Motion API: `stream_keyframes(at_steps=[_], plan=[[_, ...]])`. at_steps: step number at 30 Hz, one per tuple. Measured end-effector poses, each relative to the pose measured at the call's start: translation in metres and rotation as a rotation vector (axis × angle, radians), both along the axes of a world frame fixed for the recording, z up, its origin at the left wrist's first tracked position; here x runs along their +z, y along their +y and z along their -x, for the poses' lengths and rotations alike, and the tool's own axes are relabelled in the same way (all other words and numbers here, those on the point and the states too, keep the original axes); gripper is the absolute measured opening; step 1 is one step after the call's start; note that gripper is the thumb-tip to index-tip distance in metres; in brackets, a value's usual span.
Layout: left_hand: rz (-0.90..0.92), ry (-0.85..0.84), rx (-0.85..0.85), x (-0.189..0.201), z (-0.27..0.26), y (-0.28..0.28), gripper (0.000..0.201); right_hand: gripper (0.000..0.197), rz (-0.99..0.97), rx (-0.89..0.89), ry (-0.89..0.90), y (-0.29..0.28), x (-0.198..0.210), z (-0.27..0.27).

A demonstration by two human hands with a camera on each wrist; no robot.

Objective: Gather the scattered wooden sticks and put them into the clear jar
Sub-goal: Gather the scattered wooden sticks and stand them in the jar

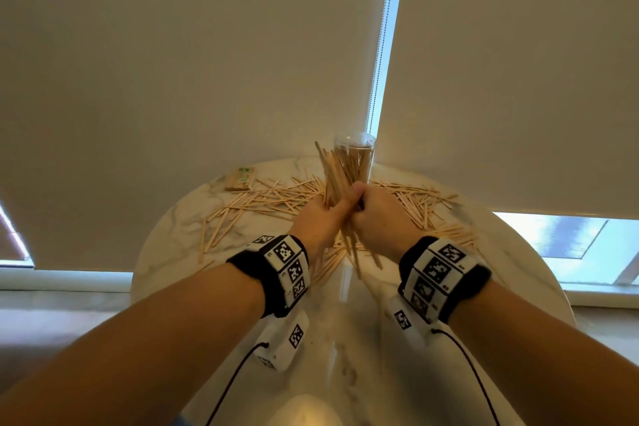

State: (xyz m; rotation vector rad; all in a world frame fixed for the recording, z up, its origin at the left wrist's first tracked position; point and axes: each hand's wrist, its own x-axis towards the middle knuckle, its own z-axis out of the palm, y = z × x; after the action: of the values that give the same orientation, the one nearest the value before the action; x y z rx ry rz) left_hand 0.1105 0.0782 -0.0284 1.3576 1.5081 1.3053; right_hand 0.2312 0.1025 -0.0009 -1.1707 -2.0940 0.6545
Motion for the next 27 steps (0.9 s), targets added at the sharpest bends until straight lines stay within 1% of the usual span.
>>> stream_keyframes(at_steps=[2, 5, 7, 8, 9, 11, 13, 14, 15, 17, 19, 20, 22, 23, 24, 27], plan=[[-0.012, -0.111, 0.059, 0.000, -0.003, 0.005, 0.067, 0.014, -0.034, 0.002, 0.081, -0.003, -0.004, 0.010], [-0.028, -0.212, 0.174, -0.002, 0.009, 0.012, 0.058, 0.020, 0.017, 0.069, 0.166, -0.008, -0.006, 0.018], [0.008, -0.253, 0.247, -0.006, 0.022, 0.017, 0.064, 0.024, 0.072, 0.144, 0.124, -0.012, -0.006, 0.020], [0.016, -0.275, 0.249, -0.008, 0.026, 0.019, 0.067, 0.027, 0.075, 0.173, 0.084, -0.012, -0.007, 0.022], [0.010, -0.285, 0.232, -0.009, 0.029, 0.018, 0.064, 0.029, 0.059, 0.186, 0.055, -0.012, -0.008, 0.022], [-0.023, -0.281, 0.220, -0.005, 0.030, 0.012, 0.054, 0.028, 0.030, 0.142, 0.075, -0.009, -0.011, 0.023], [-0.052, -0.304, 0.232, -0.002, 0.032, 0.012, 0.047, 0.022, 0.060, 0.057, 0.189, -0.008, -0.013, 0.022], [-0.054, -0.329, 0.226, 0.000, 0.033, 0.012, 0.045, 0.023, 0.076, 0.036, 0.232, -0.007, -0.014, 0.021], [-0.059, -0.346, 0.216, 0.001, 0.033, 0.011, 0.042, 0.023, 0.082, 0.031, 0.238, -0.006, -0.014, 0.020], [-0.092, -0.336, 0.217, 0.000, 0.034, 0.010, 0.036, 0.022, 0.083, 0.044, 0.189, -0.004, -0.014, 0.018], [-0.131, -0.351, 0.237, 0.001, 0.037, 0.011, 0.035, 0.020, 0.096, 0.057, 0.084, -0.005, -0.011, 0.015], [-0.158, -0.395, 0.245, 0.002, 0.038, 0.012, 0.033, 0.022, 0.117, 0.065, -0.005, -0.006, -0.010, 0.014], [-0.226, -0.526, 0.250, 0.007, 0.039, 0.013, 0.019, 0.029, 0.175, 0.096, -0.227, -0.011, -0.012, 0.013], [-0.243, -0.574, 0.251, 0.010, 0.038, 0.013, 0.017, 0.029, 0.197, 0.122, -0.290, -0.013, -0.014, 0.013], [-0.250, -0.604, 0.244, 0.012, 0.038, 0.013, 0.018, 0.024, 0.205, 0.143, -0.302, -0.016, -0.017, 0.014], [-0.261, -0.612, 0.185, 0.015, 0.034, 0.012, 0.025, 0.013, 0.168, 0.140, -0.219, -0.017, -0.022, 0.017]])
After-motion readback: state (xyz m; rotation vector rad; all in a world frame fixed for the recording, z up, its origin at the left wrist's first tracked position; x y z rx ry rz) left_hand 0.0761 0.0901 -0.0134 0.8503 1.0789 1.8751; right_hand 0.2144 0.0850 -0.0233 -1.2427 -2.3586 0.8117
